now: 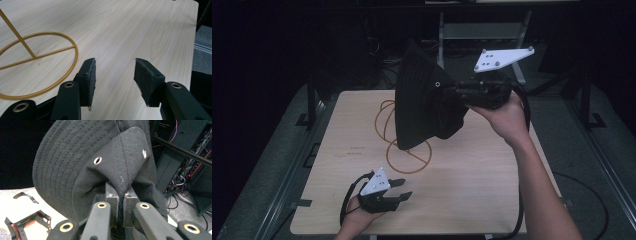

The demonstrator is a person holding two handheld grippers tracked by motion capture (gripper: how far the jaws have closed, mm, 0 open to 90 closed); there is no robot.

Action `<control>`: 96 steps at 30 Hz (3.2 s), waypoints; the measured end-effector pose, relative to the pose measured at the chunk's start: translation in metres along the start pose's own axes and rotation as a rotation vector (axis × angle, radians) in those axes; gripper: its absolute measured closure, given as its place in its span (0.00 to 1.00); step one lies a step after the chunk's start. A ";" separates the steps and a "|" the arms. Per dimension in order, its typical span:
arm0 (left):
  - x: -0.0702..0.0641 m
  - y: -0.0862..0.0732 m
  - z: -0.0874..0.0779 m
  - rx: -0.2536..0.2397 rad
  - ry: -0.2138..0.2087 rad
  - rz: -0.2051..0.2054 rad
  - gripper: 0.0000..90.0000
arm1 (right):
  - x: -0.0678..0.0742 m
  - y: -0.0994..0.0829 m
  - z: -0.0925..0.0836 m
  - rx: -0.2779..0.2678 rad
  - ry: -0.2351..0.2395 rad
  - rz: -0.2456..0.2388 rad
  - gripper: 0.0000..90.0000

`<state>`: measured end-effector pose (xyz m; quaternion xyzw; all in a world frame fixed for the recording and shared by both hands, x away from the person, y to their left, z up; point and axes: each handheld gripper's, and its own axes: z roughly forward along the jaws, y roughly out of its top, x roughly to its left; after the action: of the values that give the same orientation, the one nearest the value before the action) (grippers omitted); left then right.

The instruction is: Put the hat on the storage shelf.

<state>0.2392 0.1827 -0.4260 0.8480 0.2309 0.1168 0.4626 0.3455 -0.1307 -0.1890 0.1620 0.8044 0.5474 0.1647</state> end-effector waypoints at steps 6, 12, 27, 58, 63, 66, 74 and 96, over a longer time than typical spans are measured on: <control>0.001 0.000 -0.001 0.008 0.001 0.003 0.57 | 0.000 0.013 0.014 -0.002 -0.010 -0.017 0.96; 0.002 0.000 -0.001 0.008 0.000 0.007 0.57 | 0.001 0.025 0.030 -0.005 -0.012 -0.022 0.96; 0.000 0.000 0.002 0.010 -0.009 0.015 0.57 | 0.012 0.045 0.076 0.044 -0.010 -0.065 0.96; -0.002 0.000 0.003 0.014 -0.026 0.041 0.56 | 0.038 0.042 0.191 0.267 0.060 -0.094 0.86; -0.006 -0.001 0.004 0.016 -0.039 0.041 0.55 | 0.044 0.042 0.198 0.300 0.074 -0.113 0.80; -0.007 -0.001 0.003 0.020 -0.040 0.042 0.55 | 0.047 0.043 0.200 0.307 0.079 -0.120 0.72; -0.007 -0.002 0.002 0.018 -0.040 0.049 0.54 | 0.043 0.047 0.179 0.227 0.094 -0.064 0.58; -0.010 -0.003 0.003 0.009 -0.037 0.048 0.53 | 0.011 0.014 0.108 0.123 0.063 0.063 0.44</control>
<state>0.2313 0.1767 -0.4299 0.8574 0.2024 0.1111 0.4599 0.3845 -0.0319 -0.2137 0.1799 0.8356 0.5068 0.1118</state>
